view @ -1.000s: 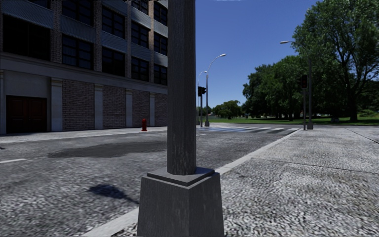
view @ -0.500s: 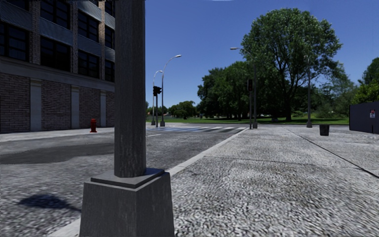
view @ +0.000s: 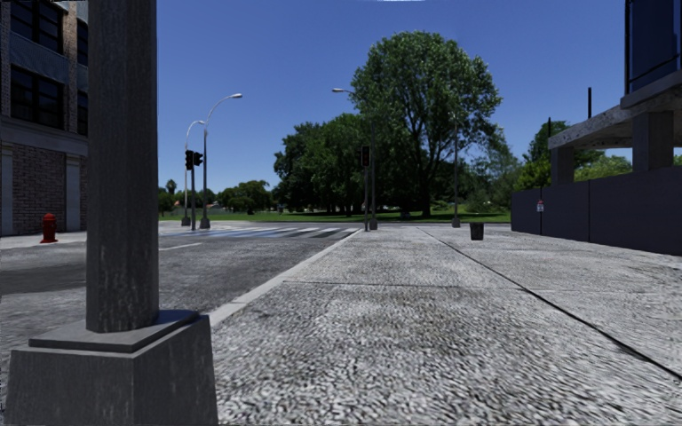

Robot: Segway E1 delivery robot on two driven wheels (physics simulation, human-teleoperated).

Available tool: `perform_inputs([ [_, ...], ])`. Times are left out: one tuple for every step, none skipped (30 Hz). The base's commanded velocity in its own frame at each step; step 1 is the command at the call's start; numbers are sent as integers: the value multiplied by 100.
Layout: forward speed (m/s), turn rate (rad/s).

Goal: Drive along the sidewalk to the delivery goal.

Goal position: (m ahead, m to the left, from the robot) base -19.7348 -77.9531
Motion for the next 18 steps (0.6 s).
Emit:
perform_inputs([
  [0,-61],
  [0,-61],
  [0,-61],
  [0,-61],
  [0,-61],
  [0,-61],
  [0,-61],
  [0,-61],
  [0,-61],
  [0,-61],
  [0,-61],
  [0,-61],
  [0,-61],
  [0,-61],
  [0,-61],
  [0,-61],
  [0,-61],
  [0,-61],
])
